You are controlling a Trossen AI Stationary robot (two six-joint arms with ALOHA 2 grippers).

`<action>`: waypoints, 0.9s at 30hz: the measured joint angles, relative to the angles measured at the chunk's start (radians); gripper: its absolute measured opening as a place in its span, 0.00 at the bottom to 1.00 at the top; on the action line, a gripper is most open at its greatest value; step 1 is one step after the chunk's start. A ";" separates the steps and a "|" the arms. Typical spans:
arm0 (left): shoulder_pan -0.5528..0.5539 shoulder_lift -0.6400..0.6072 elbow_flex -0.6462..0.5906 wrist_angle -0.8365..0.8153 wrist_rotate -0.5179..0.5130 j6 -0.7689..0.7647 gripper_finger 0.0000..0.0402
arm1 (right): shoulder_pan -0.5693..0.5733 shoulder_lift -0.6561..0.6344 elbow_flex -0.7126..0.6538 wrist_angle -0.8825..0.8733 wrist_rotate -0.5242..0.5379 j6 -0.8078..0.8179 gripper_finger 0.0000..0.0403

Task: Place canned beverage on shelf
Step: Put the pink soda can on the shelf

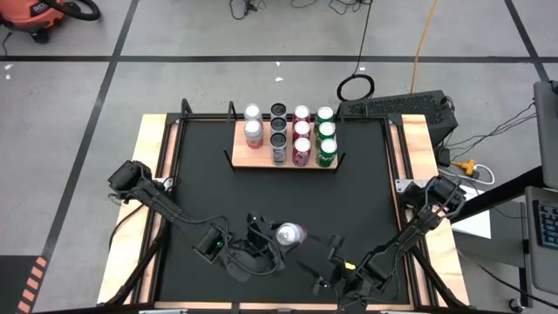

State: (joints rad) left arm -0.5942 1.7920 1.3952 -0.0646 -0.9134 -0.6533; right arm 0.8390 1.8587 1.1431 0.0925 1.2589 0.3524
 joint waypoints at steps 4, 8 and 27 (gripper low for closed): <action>0.002 0.000 0.000 0.039 0.001 -0.001 0.75 | -0.016 0.000 0.000 0.000 0.041 -0.023 0.99; 0.004 -0.001 0.001 0.027 0.001 -0.047 0.75 | -0.027 0.000 0.000 0.002 0.076 -0.048 0.99; 0.011 0.006 0.001 0.029 0.038 -0.075 0.75 | -0.142 0.000 0.000 0.055 -0.093 -0.032 0.98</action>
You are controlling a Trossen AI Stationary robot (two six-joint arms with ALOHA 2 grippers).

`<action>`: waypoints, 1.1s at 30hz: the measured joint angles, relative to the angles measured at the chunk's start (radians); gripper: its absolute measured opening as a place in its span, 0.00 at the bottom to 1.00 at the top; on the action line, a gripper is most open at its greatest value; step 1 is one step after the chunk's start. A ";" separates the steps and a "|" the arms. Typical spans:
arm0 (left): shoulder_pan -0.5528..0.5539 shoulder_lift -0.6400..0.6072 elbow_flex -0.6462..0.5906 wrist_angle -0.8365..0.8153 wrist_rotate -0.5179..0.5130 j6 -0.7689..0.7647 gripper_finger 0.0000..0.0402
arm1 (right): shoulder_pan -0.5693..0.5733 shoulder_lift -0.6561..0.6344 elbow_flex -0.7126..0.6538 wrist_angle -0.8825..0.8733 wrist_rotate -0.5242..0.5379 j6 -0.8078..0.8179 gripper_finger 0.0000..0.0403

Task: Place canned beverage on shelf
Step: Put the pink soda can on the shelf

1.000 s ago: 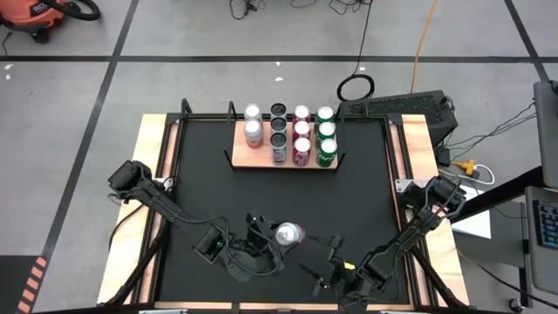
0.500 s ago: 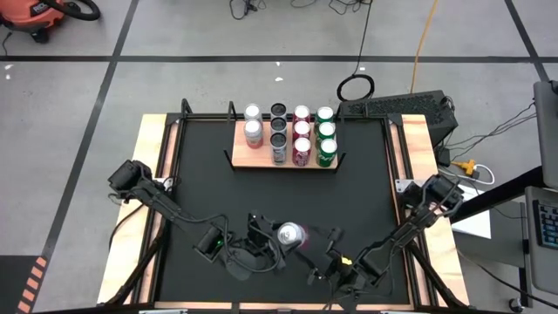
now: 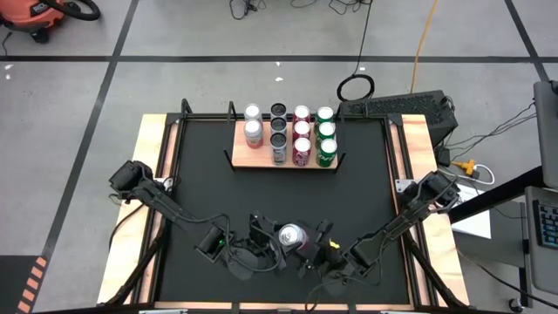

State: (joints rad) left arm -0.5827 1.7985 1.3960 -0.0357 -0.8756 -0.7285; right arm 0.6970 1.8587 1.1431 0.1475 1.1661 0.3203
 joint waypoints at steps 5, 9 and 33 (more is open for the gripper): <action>0.000 0.000 0.000 0.000 0.013 0.000 0.75 | -0.005 0.000 0.000 0.021 0.009 -0.026 0.97; 0.000 0.000 0.000 -0.001 0.013 0.000 0.75 | -0.004 0.000 0.000 0.021 0.010 -0.029 0.95; 0.002 0.000 0.000 -0.011 0.025 0.030 0.75 | -0.008 0.000 0.000 0.019 0.016 -0.039 0.69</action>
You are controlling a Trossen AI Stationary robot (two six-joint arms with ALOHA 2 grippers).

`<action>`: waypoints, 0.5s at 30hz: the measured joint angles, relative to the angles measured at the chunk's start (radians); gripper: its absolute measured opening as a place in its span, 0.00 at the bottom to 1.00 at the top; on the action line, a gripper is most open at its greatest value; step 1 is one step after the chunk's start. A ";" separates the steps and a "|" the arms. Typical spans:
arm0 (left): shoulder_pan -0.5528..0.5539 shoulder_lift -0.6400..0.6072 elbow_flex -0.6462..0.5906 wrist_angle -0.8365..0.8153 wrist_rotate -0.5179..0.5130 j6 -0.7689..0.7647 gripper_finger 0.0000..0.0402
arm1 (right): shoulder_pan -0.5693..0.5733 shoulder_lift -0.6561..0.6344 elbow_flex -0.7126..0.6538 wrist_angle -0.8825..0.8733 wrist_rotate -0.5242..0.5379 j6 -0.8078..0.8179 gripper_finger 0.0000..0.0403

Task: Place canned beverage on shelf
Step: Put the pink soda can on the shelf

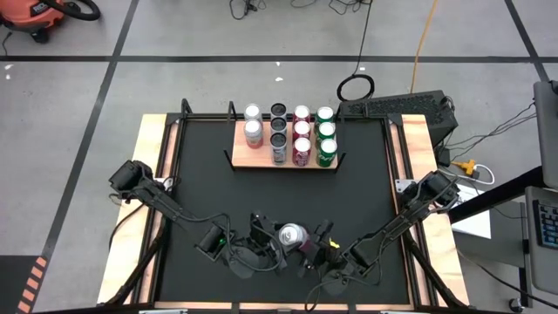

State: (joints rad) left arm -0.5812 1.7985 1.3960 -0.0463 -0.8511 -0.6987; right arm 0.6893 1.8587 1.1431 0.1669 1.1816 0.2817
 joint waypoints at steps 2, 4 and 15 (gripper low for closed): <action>0.000 0.000 0.000 -0.005 0.001 0.001 0.77 | 0.000 0.000 0.000 0.000 -0.001 0.000 0.68; 0.000 0.000 0.000 -0.010 0.005 0.010 0.79 | 0.000 0.001 0.000 0.000 -0.003 0.000 0.68; -0.001 0.000 0.027 -0.012 0.017 0.115 0.99 | -0.001 0.001 0.000 0.001 -0.036 0.019 0.68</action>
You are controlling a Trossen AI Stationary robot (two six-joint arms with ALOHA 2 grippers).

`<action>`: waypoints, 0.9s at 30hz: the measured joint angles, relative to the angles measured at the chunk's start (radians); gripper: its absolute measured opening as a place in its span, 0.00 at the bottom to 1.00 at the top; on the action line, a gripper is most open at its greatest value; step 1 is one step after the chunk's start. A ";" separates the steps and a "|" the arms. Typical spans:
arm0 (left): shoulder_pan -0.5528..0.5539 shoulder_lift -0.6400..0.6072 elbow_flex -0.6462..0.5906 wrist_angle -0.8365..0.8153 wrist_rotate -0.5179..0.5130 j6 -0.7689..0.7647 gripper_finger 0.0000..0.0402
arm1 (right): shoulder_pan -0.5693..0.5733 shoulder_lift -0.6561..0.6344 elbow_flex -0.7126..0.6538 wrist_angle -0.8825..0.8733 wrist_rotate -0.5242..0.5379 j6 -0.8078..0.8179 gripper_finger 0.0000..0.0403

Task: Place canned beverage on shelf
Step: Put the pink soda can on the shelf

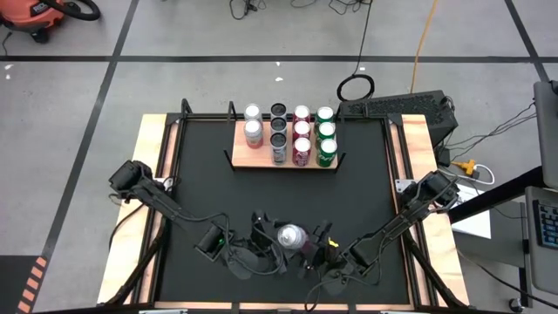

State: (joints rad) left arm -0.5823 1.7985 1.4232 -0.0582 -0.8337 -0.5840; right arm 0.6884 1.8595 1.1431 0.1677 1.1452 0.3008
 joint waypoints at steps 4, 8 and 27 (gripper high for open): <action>-0.008 -0.003 0.030 0.000 0.000 0.084 0.99 | 0.000 0.000 -0.001 -0.003 -0.043 0.001 0.68; -0.025 -0.029 0.041 0.000 0.001 0.178 0.99 | 0.000 0.000 -0.001 -0.004 -0.117 0.009 0.68; -0.109 -0.066 0.041 -0.262 0.002 0.251 0.99 | 0.055 0.000 -0.001 -0.030 -0.415 0.047 0.69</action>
State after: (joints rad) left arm -0.6909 1.7325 1.4639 -0.3204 -0.8322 -0.3334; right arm 0.7434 1.8595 1.1423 0.1377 0.7298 0.3482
